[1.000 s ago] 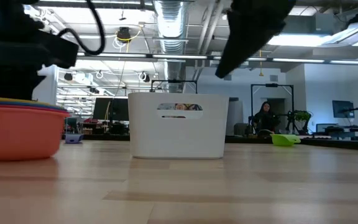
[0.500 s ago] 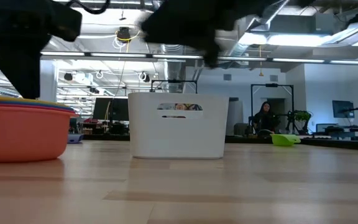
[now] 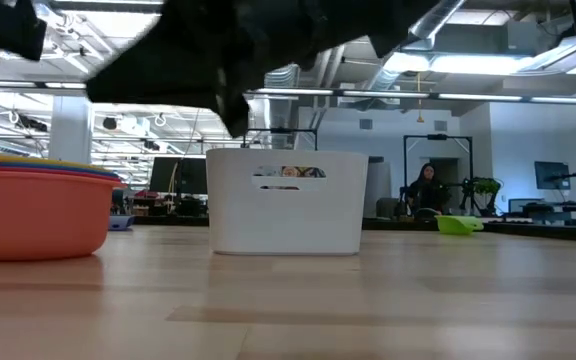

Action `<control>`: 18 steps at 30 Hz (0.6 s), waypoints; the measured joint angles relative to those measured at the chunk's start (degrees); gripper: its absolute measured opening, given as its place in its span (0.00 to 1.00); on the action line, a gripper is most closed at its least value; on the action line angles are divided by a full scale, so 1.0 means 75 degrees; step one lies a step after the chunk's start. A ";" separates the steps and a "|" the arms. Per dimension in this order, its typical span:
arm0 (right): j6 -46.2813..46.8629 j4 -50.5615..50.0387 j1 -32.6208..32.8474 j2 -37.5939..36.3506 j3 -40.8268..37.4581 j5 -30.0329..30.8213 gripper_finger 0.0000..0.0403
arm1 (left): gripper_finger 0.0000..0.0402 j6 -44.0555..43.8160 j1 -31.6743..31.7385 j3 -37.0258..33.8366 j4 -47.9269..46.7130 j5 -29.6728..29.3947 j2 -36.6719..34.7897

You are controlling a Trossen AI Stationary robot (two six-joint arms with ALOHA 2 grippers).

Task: Nest measuring cups in basket
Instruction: Stack the green nest measuring cup into the yellow nest measuring cup

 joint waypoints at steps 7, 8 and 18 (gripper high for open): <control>-0.1560 -0.0390 0.0019 0.0807 0.1083 -0.1527 0.02 | 0.30 -0.0237 -0.0035 -0.0767 0.1358 -0.0028 0.0003; -0.1680 -0.0381 0.0025 0.0963 0.1267 -0.1801 0.01 | 0.28 -0.0237 -0.0025 -0.0818 0.1513 -0.0050 0.0003; -0.1824 -0.0779 -0.0089 0.1866 0.2554 -0.2515 0.01 | 0.17 -0.0259 -0.0017 -0.1026 0.2839 -0.0216 0.0006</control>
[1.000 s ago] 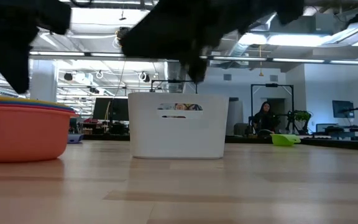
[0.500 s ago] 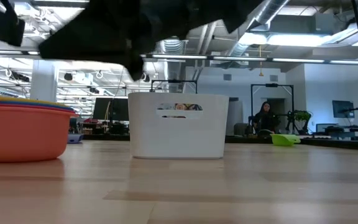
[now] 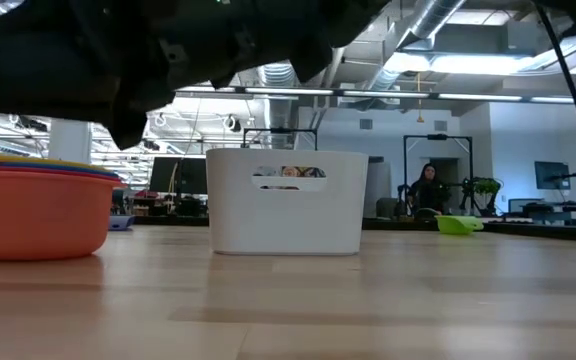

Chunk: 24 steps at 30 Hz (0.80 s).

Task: Nest measuring cups in basket
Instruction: Stack the green nest measuring cup into the yellow nest measuring cup

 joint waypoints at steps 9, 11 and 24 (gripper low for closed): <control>-0.0642 -0.0583 -0.0212 -0.0002 0.0069 0.0579 0.02 | 0.12 0.0138 0.0006 0.0000 0.1035 -0.0201 0.0000; -0.0760 -0.0705 -0.0218 -0.0002 0.0069 0.0667 0.02 | 0.12 0.0138 0.0006 0.0000 0.1132 -0.0246 0.0000; -0.1153 -0.0479 -0.0261 -0.0002 0.0069 0.1485 0.02 | 0.07 0.0097 0.0006 0.0000 0.1539 -0.0314 0.0000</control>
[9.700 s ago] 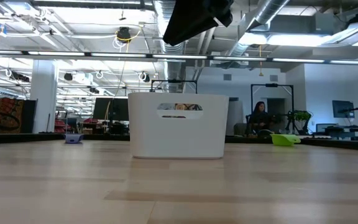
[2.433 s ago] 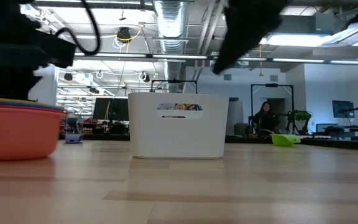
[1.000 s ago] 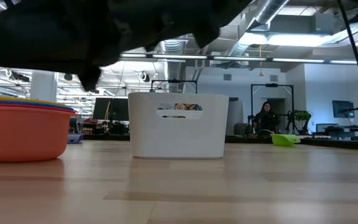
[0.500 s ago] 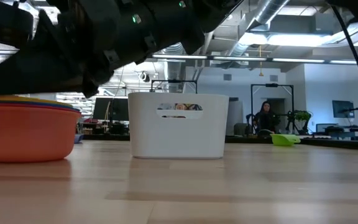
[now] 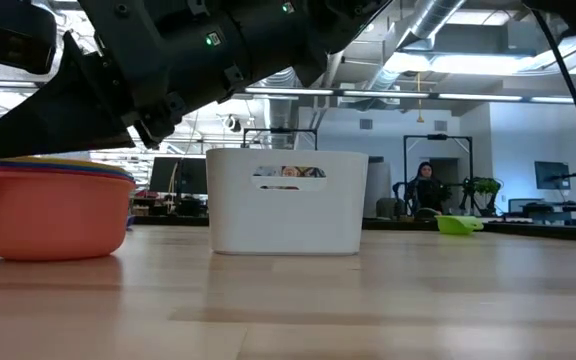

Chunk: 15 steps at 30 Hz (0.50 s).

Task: Nest measuring cups in basket
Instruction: Stack the green nest measuring cup into the yellow nest measuring cup

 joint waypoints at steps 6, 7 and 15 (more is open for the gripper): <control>0.0028 -0.0002 0.0000 -0.0001 0.0000 0.0006 0.02 | 0.07 0.0025 0.0000 0.0000 0.0058 0.0016 0.0000; 0.0057 -0.0121 0.0000 -0.0003 0.0000 0.0003 0.02 | 0.07 0.0035 0.0000 0.0000 0.0053 0.0020 0.0000; 0.1428 -0.1428 0.0213 -0.0780 -0.0002 0.0405 0.03 | 0.07 0.0041 0.0000 0.0003 -0.0504 -0.0008 -0.0143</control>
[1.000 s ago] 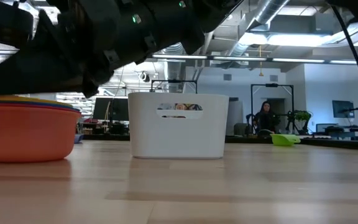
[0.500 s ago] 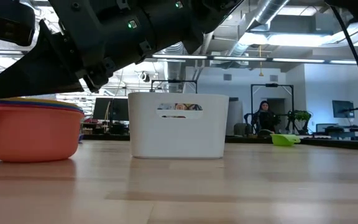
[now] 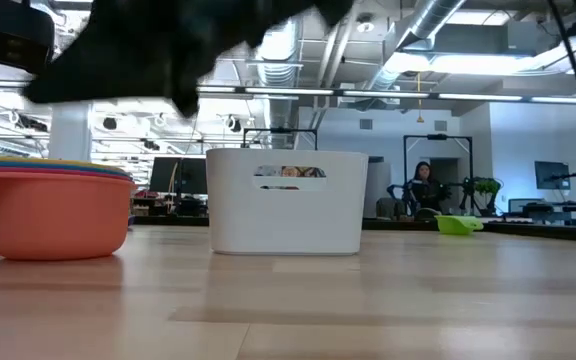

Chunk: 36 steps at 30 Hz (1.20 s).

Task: Nest measuring cups in basket
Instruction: Stack the green nest measuring cup into the yellow nest measuring cup

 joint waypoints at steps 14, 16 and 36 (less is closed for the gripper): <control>0.0495 -0.0084 -0.0041 -0.2997 -0.3100 0.0265 0.03 | 0.07 0.0712 0.0032 0.0006 -0.0928 -0.1730 -0.1008; 0.0758 0.0805 -0.0174 -0.3616 -0.4067 0.0296 0.03 | 0.07 0.0997 0.0123 0.0006 -0.0995 -0.2187 -0.1091; 0.2380 0.0072 -0.0543 -0.8842 -0.8024 0.3079 0.12 | 0.23 0.6329 0.5830 0.0009 -0.0651 -0.2309 -0.2104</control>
